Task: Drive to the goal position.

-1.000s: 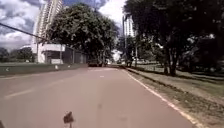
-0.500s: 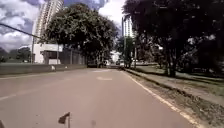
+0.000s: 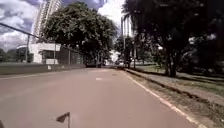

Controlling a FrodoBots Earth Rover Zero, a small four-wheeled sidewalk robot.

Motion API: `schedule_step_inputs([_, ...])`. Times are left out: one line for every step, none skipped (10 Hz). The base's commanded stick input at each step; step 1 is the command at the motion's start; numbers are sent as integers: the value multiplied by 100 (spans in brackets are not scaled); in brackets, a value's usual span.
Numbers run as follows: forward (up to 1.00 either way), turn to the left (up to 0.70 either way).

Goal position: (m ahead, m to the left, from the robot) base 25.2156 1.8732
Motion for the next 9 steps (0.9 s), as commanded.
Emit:
schedule_step_inputs([70, 0])
schedule_step_inputs([70, 0])
schedule_step_inputs([70, 0])
schedule_step_inputs([70, 0])
schedule_step_inputs([70, 0])
schedule_step_inputs([70, 0])
schedule_step_inputs([70, 0])
schedule_step_inputs([70, 0])
schedule_step_inputs([70, 0])
